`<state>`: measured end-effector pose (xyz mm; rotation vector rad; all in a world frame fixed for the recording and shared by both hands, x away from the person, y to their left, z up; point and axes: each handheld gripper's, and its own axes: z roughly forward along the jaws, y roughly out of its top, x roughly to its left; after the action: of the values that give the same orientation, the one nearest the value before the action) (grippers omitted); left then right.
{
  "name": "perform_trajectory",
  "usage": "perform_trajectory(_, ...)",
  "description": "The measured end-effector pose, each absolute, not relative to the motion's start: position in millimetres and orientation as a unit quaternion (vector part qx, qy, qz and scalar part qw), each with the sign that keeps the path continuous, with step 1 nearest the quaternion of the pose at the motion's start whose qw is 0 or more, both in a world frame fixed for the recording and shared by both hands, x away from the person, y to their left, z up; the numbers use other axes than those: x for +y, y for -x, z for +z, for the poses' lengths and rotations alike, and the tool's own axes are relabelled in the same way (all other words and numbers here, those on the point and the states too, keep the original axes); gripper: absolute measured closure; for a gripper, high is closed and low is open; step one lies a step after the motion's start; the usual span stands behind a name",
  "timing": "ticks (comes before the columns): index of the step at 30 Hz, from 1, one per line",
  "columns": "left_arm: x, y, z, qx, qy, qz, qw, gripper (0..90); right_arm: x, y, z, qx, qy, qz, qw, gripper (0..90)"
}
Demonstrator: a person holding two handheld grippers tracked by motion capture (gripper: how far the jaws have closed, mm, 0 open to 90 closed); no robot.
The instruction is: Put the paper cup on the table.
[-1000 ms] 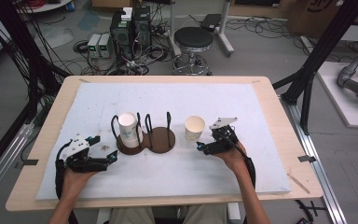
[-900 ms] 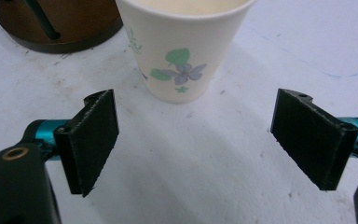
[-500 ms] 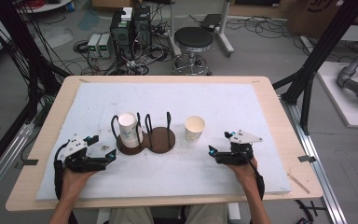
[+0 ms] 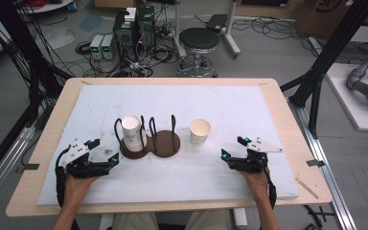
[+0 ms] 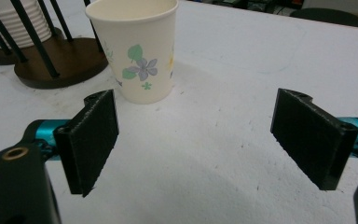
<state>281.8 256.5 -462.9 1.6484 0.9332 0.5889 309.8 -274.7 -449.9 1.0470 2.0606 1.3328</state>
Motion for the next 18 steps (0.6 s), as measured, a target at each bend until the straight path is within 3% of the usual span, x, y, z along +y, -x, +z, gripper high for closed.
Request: perform_trajectory(18,256.8,-279.1,-463.1,0.391,-0.691,0.26,0.55,5.5,-274.0,-307.8,-450.5,0.756,-0.375,0.481,0.238,15.5)
